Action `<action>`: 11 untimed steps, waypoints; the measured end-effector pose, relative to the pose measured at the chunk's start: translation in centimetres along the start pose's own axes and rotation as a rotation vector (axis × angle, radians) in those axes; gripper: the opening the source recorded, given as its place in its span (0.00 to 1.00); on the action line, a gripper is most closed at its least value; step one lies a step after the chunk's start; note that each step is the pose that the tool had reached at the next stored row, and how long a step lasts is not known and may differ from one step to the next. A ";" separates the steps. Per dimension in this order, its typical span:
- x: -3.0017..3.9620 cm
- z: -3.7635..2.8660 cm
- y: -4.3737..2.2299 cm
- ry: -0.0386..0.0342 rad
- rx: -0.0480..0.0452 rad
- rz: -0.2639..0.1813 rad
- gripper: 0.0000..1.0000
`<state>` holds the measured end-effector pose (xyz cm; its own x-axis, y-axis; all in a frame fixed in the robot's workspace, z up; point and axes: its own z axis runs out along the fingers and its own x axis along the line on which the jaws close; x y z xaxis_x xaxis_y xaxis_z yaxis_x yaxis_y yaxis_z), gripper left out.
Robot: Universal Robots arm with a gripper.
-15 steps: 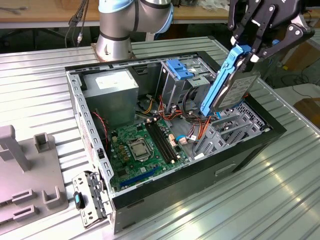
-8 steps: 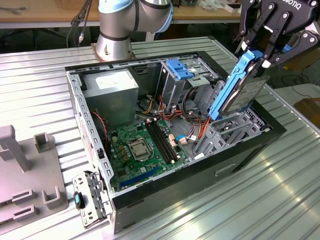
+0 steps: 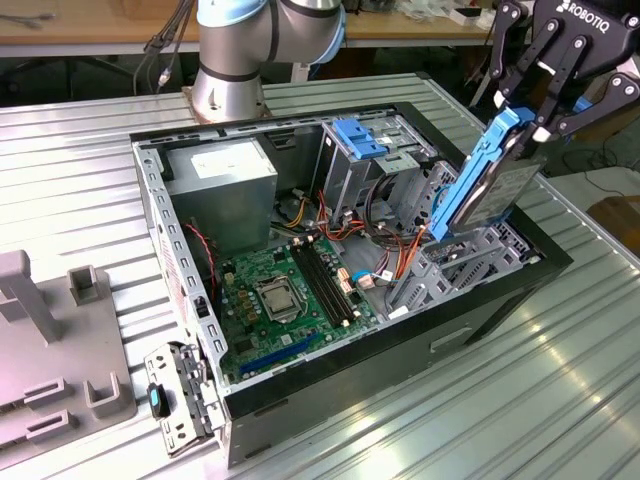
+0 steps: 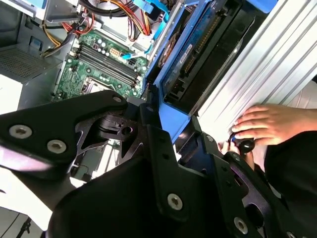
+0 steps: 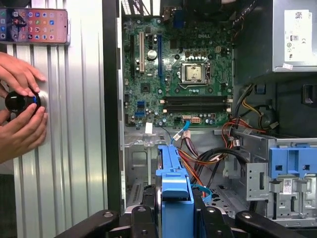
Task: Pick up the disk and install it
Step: 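Insert the disk into the insertion slot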
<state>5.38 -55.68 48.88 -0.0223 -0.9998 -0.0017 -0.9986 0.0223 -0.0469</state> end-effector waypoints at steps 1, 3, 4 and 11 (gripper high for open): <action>0.00 0.06 -0.04 0.0001 0.0000 0.000 0.37; 0.00 0.22 -0.11 0.0001 0.0000 0.001 0.37; 0.00 0.30 -0.13 0.0001 0.0000 0.002 0.37; 0.00 0.38 -0.19 0.0001 0.0000 0.002 0.37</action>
<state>5.58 -55.69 48.51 -0.0240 -0.9997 -0.0016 -0.9986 0.0240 -0.0469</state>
